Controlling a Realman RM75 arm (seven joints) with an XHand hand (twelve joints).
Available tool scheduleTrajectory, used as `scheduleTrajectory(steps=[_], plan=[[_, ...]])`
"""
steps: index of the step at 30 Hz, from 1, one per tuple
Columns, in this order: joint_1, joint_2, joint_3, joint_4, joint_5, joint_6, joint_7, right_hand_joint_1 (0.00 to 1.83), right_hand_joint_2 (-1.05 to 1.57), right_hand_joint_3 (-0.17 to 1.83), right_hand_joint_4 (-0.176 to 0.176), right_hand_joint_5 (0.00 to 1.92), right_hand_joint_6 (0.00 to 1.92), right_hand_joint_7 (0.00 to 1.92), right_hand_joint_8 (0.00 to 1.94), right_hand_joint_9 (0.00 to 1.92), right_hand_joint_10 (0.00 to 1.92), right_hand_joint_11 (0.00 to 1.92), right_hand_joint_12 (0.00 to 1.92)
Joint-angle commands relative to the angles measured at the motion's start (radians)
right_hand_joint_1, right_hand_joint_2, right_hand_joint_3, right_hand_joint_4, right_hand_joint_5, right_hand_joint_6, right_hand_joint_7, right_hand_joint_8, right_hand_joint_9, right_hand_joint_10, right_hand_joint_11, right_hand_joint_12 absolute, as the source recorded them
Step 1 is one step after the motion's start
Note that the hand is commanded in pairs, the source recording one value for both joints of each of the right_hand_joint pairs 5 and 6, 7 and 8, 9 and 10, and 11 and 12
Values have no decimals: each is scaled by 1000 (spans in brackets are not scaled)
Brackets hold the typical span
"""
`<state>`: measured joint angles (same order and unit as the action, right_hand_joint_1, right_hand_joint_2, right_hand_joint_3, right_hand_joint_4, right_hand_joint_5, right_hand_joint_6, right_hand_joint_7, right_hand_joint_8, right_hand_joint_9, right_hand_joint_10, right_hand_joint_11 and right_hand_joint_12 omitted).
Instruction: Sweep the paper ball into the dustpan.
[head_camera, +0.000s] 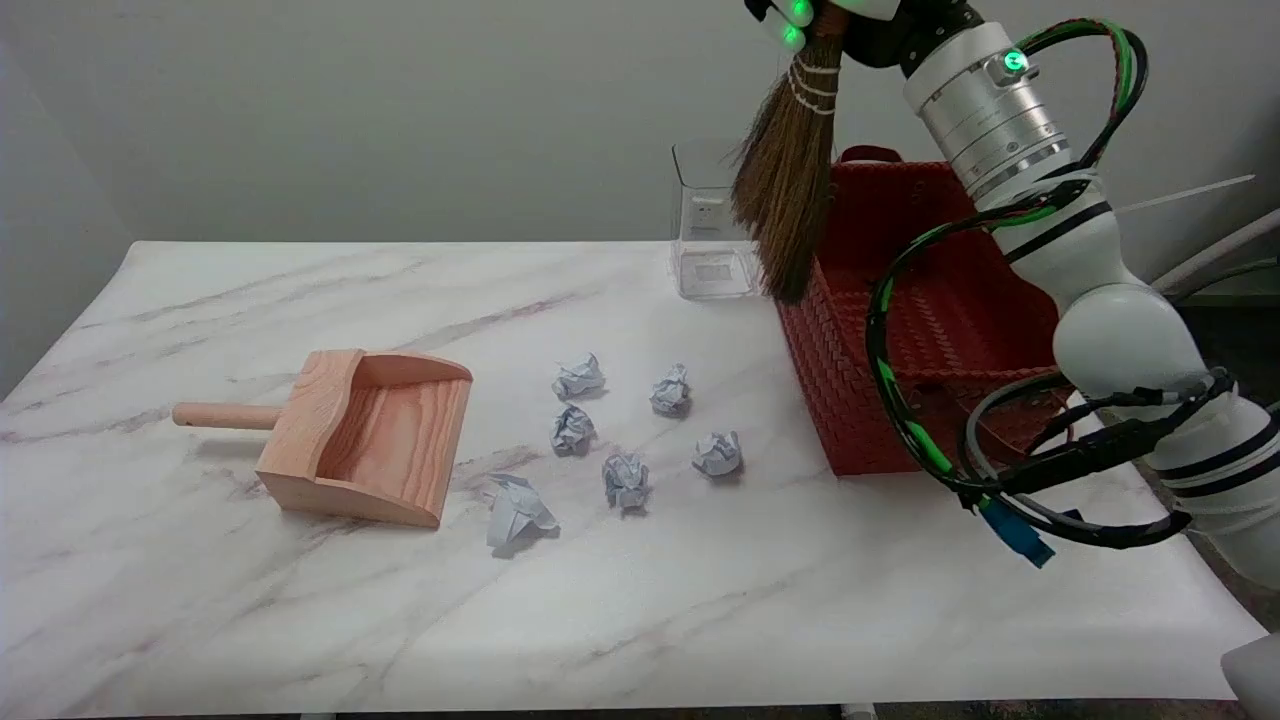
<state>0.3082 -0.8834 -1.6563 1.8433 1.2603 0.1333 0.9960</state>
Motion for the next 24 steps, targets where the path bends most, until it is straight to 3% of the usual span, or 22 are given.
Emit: scheduleTrajectory(steps=[1,11,24], plan=[[-48,-2,-76,-40,-8,-1,-8,1091,1131,1059,0,1920,1920,1920,1920,1920,1920,1862,1862],[14,-52,-192,-118,-135,-18,-8,1090,1127,1065,0,1920,1920,1920,1920,1920,1920,1859,1859],[-27,-120,-192,-142,-575,-93,-8,1090,1148,1055,0,1920,1920,1920,1920,1920,1920,1857,1857]])
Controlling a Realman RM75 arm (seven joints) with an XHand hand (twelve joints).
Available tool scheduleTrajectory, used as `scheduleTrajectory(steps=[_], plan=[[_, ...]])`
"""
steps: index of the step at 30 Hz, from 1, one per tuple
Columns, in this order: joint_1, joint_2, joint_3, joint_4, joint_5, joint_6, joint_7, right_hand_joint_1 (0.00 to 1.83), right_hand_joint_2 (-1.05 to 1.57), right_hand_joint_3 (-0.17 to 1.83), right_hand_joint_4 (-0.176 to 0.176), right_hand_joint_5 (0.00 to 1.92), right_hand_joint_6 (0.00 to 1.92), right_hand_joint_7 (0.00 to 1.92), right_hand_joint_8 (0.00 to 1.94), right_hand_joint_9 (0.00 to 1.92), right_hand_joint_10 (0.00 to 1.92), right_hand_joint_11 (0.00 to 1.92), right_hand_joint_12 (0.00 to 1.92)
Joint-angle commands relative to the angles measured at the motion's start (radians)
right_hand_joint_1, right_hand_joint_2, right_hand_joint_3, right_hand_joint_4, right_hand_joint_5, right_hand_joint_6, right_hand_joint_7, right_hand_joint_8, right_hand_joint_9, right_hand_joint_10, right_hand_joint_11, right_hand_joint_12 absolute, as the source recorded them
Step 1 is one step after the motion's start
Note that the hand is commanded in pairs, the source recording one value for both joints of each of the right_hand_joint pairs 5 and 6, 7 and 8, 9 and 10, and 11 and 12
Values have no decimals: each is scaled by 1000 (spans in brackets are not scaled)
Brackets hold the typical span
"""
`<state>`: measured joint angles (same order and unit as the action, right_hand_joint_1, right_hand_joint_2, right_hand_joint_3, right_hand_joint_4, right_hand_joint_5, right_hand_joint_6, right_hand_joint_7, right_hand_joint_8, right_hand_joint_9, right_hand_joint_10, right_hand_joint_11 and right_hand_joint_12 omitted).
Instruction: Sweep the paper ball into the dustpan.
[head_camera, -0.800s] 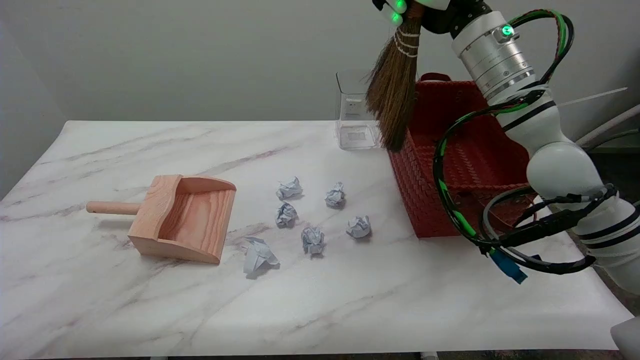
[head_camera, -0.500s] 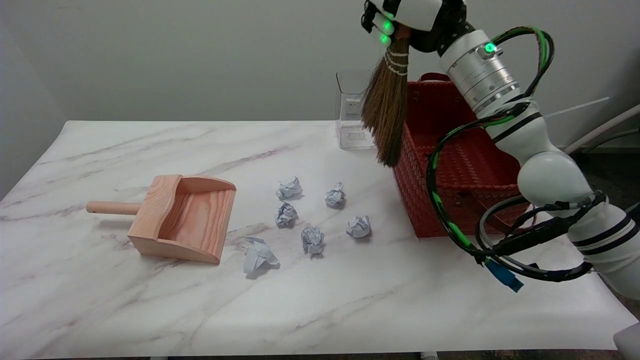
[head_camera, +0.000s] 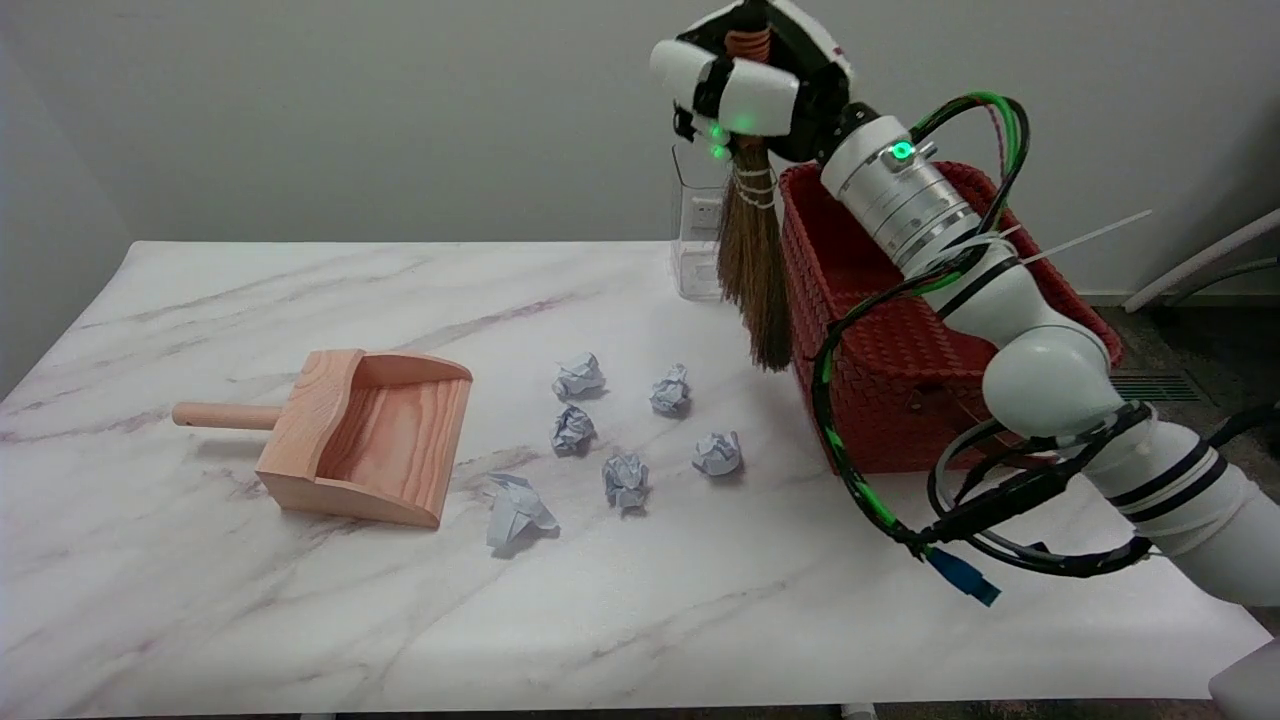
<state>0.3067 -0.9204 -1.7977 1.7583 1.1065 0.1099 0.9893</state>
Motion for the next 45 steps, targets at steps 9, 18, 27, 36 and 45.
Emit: scheduleTrajectory(steps=[9,18,27,36,45], plan=[[-36,-149,-50,-108,-534,-67,-2,1093,1164,1040,0,1920,1920,1920,1920,1920,1920,1850,1850],[-22,-213,-58,-160,-529,-59,-2,1094,1176,1027,0,1920,1920,1920,1920,1920,1920,1847,1847],[-11,-266,-62,-223,-536,-55,-2,1093,1179,1030,0,1920,1920,1920,1920,1920,1920,1846,1846],[-23,-241,-75,-220,-532,-31,5,1094,1180,1030,0,1920,1920,1920,1920,1920,1920,1839,1839],[-41,-236,-80,-255,-526,14,7,1097,1183,1025,0,1920,1920,1920,1920,1920,1920,1834,1834]])
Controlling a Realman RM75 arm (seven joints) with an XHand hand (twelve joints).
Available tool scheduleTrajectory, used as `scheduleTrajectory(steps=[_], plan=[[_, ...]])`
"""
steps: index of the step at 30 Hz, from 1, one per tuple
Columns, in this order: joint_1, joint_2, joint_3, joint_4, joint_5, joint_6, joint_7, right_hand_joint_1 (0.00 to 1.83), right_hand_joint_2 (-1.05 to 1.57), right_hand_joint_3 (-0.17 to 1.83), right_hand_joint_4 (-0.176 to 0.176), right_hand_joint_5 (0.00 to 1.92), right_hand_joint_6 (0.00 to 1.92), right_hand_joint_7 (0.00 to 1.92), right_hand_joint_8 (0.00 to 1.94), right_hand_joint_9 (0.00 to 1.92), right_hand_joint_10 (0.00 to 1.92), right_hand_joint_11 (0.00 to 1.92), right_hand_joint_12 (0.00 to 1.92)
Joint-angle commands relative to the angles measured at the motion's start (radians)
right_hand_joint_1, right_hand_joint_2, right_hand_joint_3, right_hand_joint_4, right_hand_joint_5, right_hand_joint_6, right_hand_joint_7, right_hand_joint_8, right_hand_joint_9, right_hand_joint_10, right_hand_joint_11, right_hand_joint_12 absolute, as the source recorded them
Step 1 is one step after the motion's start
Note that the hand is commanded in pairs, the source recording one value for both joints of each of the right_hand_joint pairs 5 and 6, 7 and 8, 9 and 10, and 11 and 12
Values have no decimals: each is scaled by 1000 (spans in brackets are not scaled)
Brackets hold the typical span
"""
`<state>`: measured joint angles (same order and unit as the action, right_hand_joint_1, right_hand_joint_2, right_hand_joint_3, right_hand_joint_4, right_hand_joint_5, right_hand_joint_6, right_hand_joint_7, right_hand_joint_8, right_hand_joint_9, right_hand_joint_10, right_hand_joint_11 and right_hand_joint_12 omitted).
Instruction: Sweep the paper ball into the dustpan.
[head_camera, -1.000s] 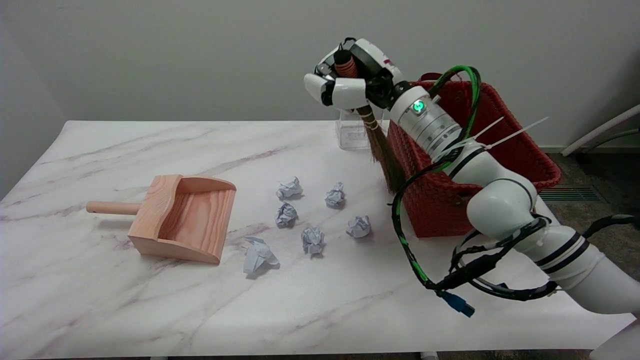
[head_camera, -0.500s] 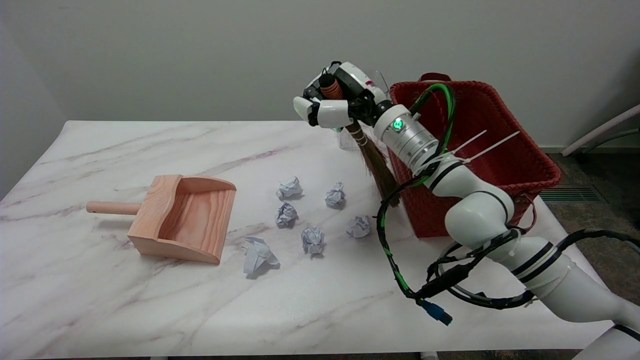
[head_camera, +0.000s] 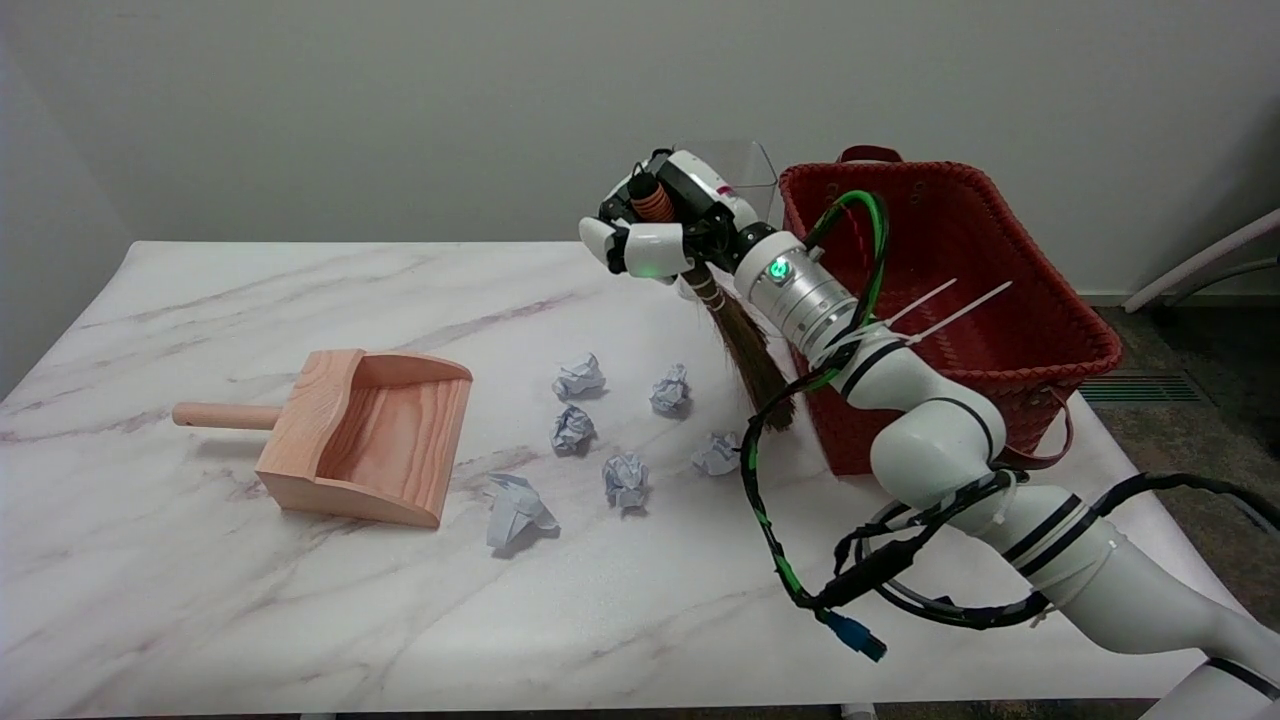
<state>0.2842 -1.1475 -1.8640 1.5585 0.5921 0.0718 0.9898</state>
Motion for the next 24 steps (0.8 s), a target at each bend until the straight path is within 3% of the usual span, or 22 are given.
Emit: scheduleTrajectory(steps=[1,24], plan=[[-13,-12,-16,-69,-11,53,6,1097,1184,1026,0,1920,1920,1920,1920,1920,1920,1834,1834],[94,-148,-100,-206,-10,74,4,1097,1179,1052,0,1920,1920,1920,1920,1920,1920,1831,1831]])
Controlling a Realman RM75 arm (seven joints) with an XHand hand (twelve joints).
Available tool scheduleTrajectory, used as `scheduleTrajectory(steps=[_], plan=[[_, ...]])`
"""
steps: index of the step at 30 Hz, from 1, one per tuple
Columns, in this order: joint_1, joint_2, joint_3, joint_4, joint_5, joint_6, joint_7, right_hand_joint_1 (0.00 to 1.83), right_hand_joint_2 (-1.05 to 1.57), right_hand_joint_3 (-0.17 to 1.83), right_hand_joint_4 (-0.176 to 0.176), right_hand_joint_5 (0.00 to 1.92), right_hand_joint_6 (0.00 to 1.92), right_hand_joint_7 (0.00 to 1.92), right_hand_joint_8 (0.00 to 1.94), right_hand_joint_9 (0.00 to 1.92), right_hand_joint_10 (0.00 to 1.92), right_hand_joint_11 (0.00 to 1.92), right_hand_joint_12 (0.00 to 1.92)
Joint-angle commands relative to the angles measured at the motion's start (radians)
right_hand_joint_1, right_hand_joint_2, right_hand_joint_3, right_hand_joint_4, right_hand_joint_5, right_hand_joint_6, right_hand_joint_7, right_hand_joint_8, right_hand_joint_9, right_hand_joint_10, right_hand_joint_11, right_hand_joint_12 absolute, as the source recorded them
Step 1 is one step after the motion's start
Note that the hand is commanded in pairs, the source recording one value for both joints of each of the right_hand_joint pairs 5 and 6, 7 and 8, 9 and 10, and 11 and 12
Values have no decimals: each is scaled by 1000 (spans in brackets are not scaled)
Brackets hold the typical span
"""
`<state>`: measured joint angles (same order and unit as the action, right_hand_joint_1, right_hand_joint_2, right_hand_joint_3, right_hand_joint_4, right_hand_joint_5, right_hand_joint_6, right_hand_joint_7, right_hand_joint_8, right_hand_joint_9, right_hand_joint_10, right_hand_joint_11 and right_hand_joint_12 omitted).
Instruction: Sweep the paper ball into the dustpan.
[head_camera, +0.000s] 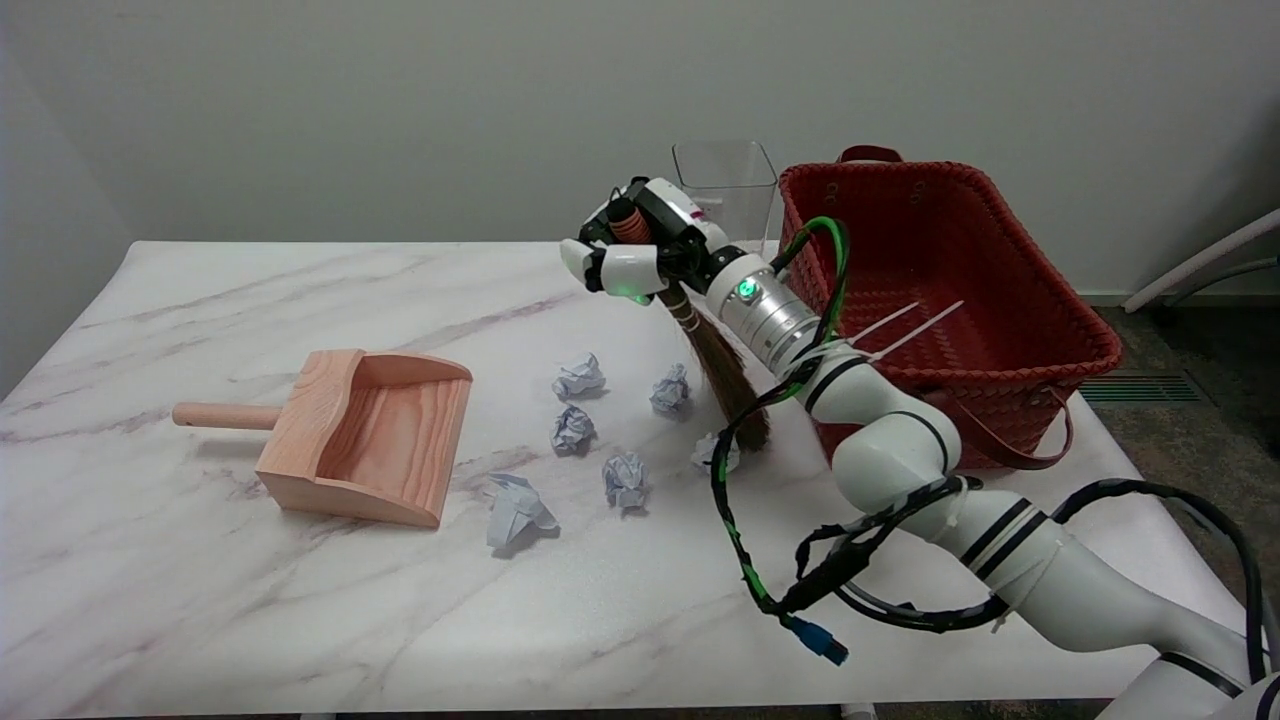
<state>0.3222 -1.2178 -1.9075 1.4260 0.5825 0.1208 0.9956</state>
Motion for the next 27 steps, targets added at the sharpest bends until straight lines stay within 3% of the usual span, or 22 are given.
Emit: scheduleTrajectory(steps=[1,27], plan=[[55,-84,-57,-73,-1,27,-2,1096,1179,1054,0,1920,1920,1920,1920,1920,1920,1832,1832],[91,-194,-151,-77,-4,4,2,1083,1194,1114,0,1920,1920,1920,1920,1920,1920,1834,1834]])
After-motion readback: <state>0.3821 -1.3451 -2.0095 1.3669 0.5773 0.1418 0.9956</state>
